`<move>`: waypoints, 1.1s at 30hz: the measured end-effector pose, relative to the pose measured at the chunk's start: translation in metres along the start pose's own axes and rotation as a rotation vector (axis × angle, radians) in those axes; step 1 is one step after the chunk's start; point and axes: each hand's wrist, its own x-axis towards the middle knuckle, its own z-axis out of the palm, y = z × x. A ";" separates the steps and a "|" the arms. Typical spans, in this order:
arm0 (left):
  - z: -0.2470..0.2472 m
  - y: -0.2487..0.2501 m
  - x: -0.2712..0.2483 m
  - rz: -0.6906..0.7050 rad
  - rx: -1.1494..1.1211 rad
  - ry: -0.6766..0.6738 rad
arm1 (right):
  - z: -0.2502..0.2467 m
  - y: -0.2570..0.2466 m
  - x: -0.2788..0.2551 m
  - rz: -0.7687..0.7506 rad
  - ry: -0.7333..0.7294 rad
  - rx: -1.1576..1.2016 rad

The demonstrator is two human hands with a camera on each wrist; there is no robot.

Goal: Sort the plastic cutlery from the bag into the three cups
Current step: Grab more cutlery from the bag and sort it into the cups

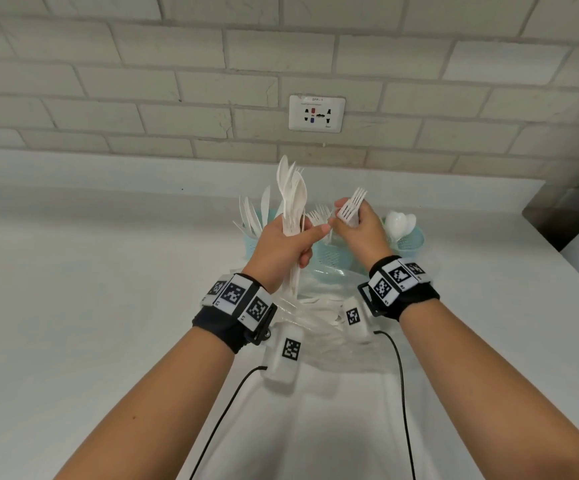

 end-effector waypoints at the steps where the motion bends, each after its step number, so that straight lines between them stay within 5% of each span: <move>1: 0.000 0.000 0.000 -0.005 -0.004 -0.001 | -0.001 0.000 0.000 -0.011 0.000 0.015; 8: 0.004 -0.003 0.001 -0.018 0.003 -0.041 | -0.003 -0.006 0.006 -0.016 -0.041 0.029; 14: 0.004 -0.004 0.001 -0.006 0.022 -0.086 | -0.003 -0.030 -0.004 -0.305 0.088 0.027; 18: 0.008 -0.003 0.002 0.018 0.130 -0.046 | 0.007 -0.051 -0.018 -0.295 -0.093 -0.029; 25: 0.009 -0.003 -0.001 -0.011 0.104 -0.079 | 0.005 -0.060 -0.017 -0.180 -0.134 0.024; 33: 0.008 -0.009 -0.002 -0.001 0.126 -0.145 | -0.022 -0.079 -0.017 -0.190 0.070 0.211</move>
